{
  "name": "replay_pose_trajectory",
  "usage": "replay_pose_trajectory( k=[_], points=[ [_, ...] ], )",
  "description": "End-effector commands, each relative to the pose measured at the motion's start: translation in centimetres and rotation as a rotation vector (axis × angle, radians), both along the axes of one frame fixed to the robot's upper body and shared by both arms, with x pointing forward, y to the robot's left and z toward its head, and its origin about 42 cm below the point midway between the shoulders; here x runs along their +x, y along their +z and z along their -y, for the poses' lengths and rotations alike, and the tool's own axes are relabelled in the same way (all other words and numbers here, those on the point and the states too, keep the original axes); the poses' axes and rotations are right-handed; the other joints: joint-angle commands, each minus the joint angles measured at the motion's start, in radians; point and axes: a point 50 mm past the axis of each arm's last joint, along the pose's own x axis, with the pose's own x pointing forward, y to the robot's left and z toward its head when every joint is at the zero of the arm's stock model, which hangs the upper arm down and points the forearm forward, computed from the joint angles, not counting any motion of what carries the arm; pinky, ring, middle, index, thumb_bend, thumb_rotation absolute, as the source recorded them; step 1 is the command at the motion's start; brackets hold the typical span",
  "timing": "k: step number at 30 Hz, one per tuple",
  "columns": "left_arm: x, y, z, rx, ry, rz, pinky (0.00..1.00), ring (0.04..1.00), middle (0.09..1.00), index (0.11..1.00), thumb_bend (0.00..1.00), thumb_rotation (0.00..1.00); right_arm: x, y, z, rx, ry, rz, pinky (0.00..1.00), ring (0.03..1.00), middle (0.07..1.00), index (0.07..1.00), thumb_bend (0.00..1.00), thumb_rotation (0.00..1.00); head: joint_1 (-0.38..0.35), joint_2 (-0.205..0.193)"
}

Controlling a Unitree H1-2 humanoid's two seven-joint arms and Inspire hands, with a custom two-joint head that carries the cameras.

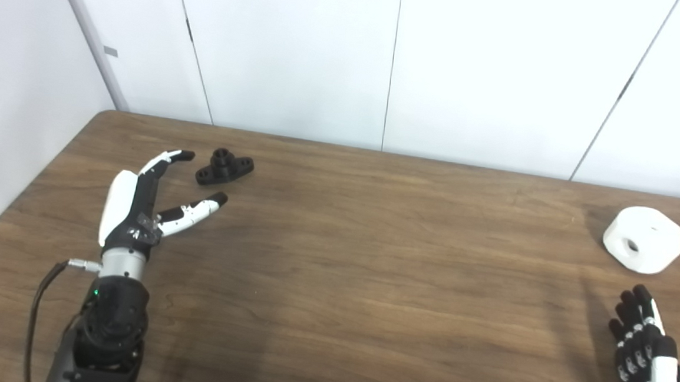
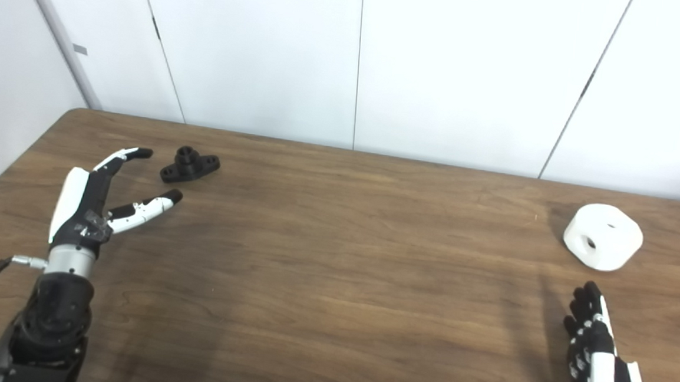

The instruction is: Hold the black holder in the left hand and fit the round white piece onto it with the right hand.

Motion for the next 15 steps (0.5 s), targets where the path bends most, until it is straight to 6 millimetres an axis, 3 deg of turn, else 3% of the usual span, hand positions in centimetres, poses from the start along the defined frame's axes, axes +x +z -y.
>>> replay_pose_trajectory(
  k=[1,8,15],
  points=[
    [1.3,2.3,-1.0,0.068,0.009,0.081,0.96,0.975,0.935,0.823,0.82,0.33,-1.3,-1.6,0.2,0.013,-0.003,-0.037,1.0,1.0,0.982,0.972,0.65,0.99,-0.002,0.001],
    [3.1,2.0,-2.3,0.132,0.019,0.011,0.98,1.0,0.98,0.865,0.85,0.36,-1.4,-1.8,0.5,0.011,-0.012,-0.038,1.0,0.994,0.971,0.96,0.67,0.97,-0.004,0.008],
    [4.9,2.6,-2.2,0.199,0.004,-0.035,1.0,1.0,0.997,0.87,0.92,0.38,-1.4,-2.0,0.6,0.008,-0.013,-0.045,1.0,0.99,0.97,0.963,0.65,0.98,0.0,0.006]
  ],
)
